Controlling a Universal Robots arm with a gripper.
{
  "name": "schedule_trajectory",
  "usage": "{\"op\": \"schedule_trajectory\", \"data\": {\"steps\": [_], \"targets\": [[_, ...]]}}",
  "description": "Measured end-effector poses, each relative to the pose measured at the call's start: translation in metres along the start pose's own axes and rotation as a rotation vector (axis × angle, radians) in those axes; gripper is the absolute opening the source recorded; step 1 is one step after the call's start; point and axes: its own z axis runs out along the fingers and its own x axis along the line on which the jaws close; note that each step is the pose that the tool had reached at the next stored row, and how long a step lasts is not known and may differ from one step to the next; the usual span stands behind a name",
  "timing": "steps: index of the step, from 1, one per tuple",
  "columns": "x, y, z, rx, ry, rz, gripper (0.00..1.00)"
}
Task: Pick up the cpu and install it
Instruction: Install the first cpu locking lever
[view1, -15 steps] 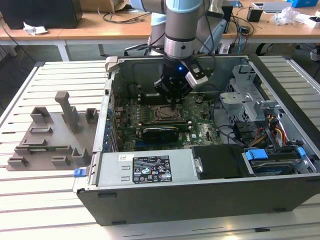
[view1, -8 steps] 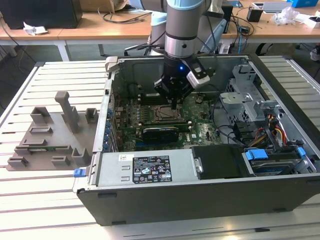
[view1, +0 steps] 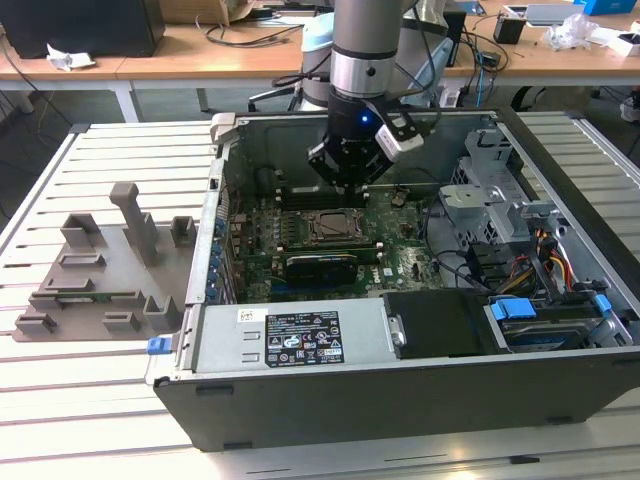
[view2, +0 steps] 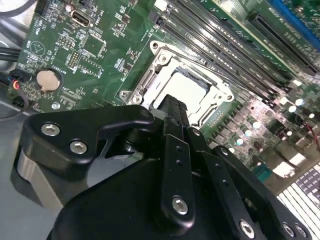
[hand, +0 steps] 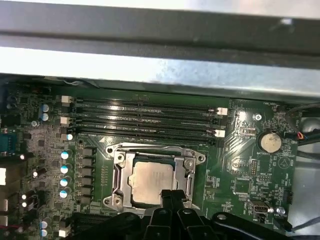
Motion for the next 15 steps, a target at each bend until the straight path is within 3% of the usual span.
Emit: {"op": "schedule_trajectory", "data": {"steps": [15], "targets": [[0.0013, -0.0021, -0.0308, 0.0, 0.0, 0.0, 0.11]]}}
